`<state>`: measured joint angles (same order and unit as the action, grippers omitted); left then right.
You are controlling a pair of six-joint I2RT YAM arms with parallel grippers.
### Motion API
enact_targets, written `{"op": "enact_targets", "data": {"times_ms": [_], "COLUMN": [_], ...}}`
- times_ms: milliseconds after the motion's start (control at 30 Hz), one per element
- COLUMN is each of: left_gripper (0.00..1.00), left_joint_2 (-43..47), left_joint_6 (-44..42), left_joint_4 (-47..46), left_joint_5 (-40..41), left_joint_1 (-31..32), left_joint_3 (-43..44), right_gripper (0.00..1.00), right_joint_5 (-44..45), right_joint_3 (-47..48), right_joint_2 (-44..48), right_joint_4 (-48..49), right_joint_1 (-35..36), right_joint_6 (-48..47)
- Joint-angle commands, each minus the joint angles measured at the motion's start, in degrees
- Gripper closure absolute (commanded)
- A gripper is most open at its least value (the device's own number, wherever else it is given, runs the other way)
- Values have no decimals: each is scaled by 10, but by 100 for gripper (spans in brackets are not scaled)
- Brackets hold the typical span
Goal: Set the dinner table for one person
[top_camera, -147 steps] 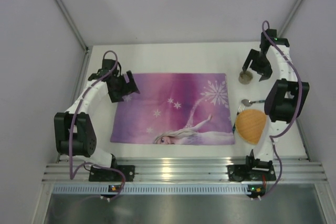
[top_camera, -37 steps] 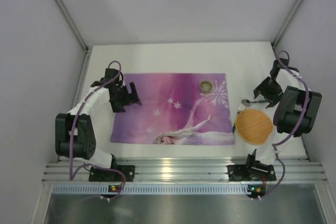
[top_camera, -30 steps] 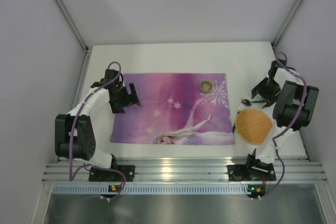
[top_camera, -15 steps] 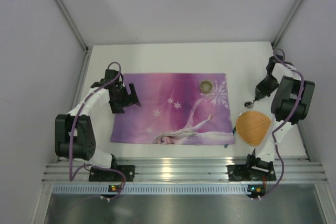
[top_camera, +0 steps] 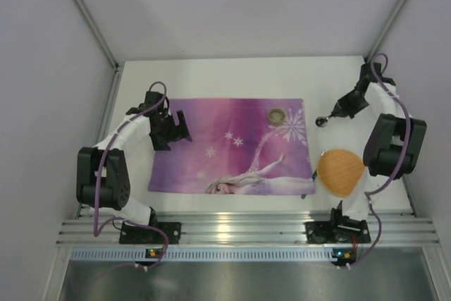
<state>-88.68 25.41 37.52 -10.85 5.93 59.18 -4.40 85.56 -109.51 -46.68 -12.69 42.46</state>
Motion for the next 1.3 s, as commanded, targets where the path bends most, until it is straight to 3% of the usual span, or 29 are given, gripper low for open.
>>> {"op": "enact_targets", "data": {"times_ms": [0,100,200,233,267,300,367,500,600,767,867,900,1000,1167,1267], "left_gripper": [2,2,2,2,2,2,2,2,2,2,2,2,2,2,2], "left_joint_2": [-4,-10,-11,-11,-10,-10,-6,2,11,24,33,37,40,40,40], "left_joint_6": [5,6,11,12,13,14,14,12,10,14,11,11,11,13,12], "left_joint_4": [-27,-36,-47,-51,-57,-59,-64,-73,-78,-85,-81,-80,-76,-72,-68], "left_joint_5": [-12,-18,-30,-33,-39,-39,-44,-56,-58,-66,-63,-62,-59,-51,-44], "left_joint_1": [5,6,7,7,7,8,8,9,10,10,10,10,10,10,10], "left_joint_3": [17,20,19,16,12,10,3,-21,-34,-48,-51,-51,-50,-46,-41], "right_gripper": [100,100,100,100,100,100,100,100,100,99,69,46,14,14,16], "right_joint_5": [-78,-100,-100,-101,-105,-105,-81,-59,-47,-53,-89,-94,-115,-102,-17], "right_joint_3": [-48,-184,-252,-301,-352,-374,-404,-366,-318,-309,-276,-242,-173,-53,84], "right_joint_2": [131,259,333,381,424,425,460,420,364,279,223,212,176,139,96], "right_joint_4": [11,11,12,13,42,67,131,125,89,124,136,132,104,68,-21], "right_joint_1": [21,47,110,122,185,213,294,371,402,415,417,420,428,420,420], "right_joint_6": [98,221,309,388,475,475,591,649,634,603,545,511,449,297,109]}}
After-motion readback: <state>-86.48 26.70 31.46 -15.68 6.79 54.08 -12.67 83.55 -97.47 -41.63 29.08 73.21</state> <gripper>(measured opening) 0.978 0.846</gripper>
